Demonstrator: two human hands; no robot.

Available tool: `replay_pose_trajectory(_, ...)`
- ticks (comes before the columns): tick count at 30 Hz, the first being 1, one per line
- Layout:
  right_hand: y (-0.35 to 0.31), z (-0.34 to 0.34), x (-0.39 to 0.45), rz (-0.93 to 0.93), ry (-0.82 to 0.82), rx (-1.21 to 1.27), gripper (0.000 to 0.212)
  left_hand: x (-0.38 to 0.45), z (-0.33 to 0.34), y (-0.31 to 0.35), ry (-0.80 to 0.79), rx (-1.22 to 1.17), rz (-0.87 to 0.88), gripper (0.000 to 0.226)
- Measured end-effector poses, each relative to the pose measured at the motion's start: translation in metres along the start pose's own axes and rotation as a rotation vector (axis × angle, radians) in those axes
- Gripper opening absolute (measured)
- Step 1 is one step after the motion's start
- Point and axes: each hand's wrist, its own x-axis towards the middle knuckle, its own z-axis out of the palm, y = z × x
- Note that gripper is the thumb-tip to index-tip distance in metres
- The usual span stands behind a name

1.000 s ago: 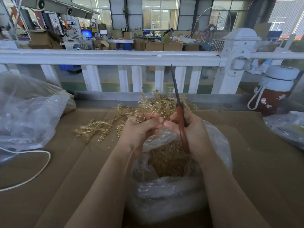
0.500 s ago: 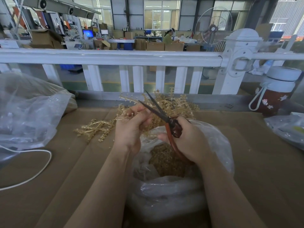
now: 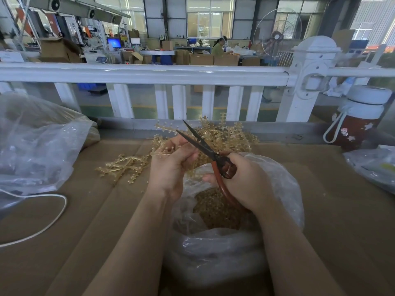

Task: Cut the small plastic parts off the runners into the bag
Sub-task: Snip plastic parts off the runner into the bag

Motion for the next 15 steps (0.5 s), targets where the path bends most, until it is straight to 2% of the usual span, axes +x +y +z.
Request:
replay_pose_trajectory(7,-0.001,0.0,-0.0009,-0.014,0.034,-0.009,0.053,0.0007,0.0018,-0.0005,0.034,0.015,0.004,0.018)
replay_pose_trajectory(15,-0.0039,-0.0006,-0.0014,-0.013,0.044,-0.023,0.073,0.0007,0.001,-0.002,0.08,0.019,-0.011,0.018)
